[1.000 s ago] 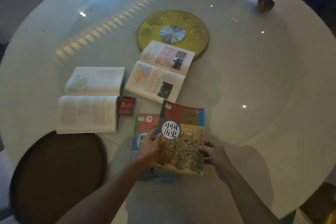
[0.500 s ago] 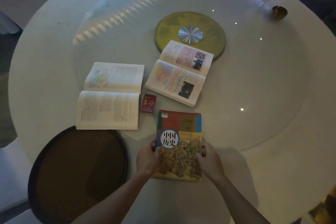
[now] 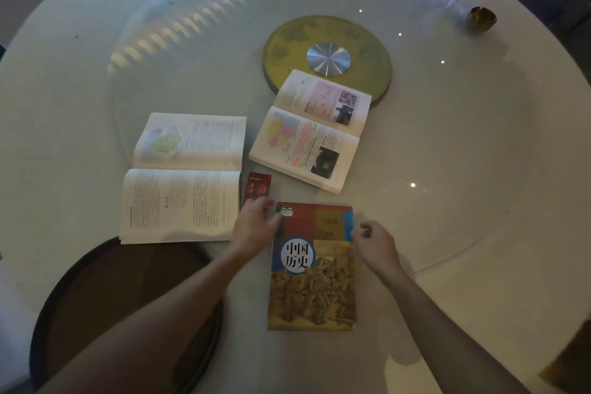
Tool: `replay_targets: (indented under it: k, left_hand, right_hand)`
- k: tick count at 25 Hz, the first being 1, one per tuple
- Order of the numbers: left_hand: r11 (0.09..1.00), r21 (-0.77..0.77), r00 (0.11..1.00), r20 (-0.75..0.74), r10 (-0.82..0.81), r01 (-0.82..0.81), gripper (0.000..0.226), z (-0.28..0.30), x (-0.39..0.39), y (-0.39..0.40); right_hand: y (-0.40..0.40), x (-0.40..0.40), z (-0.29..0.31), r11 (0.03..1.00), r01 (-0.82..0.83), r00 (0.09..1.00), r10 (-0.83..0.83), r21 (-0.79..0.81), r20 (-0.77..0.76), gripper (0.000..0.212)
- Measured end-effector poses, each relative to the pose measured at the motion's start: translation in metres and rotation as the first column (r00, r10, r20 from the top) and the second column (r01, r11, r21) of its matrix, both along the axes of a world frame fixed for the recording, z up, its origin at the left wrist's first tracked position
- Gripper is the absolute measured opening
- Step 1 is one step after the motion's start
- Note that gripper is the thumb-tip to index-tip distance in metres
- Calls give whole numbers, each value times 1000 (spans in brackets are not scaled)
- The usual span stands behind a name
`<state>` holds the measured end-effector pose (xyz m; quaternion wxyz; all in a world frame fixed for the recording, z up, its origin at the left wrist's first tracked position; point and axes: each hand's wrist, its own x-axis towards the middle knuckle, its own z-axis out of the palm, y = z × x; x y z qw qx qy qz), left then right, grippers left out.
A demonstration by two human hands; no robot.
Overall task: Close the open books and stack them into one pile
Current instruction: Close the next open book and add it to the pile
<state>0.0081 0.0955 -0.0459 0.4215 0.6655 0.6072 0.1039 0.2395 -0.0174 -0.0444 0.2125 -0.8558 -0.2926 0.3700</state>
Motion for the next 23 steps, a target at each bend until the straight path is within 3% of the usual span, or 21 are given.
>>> replay_targets:
  k: [4, 9, 13, 17, 18, 23]
  left_hand:
    - [998, 29, 998, 35, 49, -50, 51, 14, 27, 82]
    - [991, -39, 991, 16, 129, -129, 71, -5, 53, 149]
    - [990, -44, 991, -8, 136, -137, 73, -22, 64, 179]
    - [984, -28, 949, -272, 161, -174, 64, -28, 76, 197]
    - [978, -66, 947, -271, 173, -197, 65, -29, 77, 198]
    - [962, -190, 977, 40, 208, -197, 42, -25, 94, 189]
  right_hand:
    - [66, 31, 3, 987, 138, 976, -121, 87, -182, 41]
    - [122, 51, -6, 951, 283, 895, -215, 127, -391, 13]
    - [147, 63, -24, 929, 331, 847, -217, 163, -485, 25]
    - [162, 69, -33, 930, 347, 801, -226, 122, -555, 22]
    - [161, 71, -33, 929, 353, 794, -236, 109, -560, 20]
    - [131, 109, -20, 906, 409, 787, -289, 109, -544, 16]
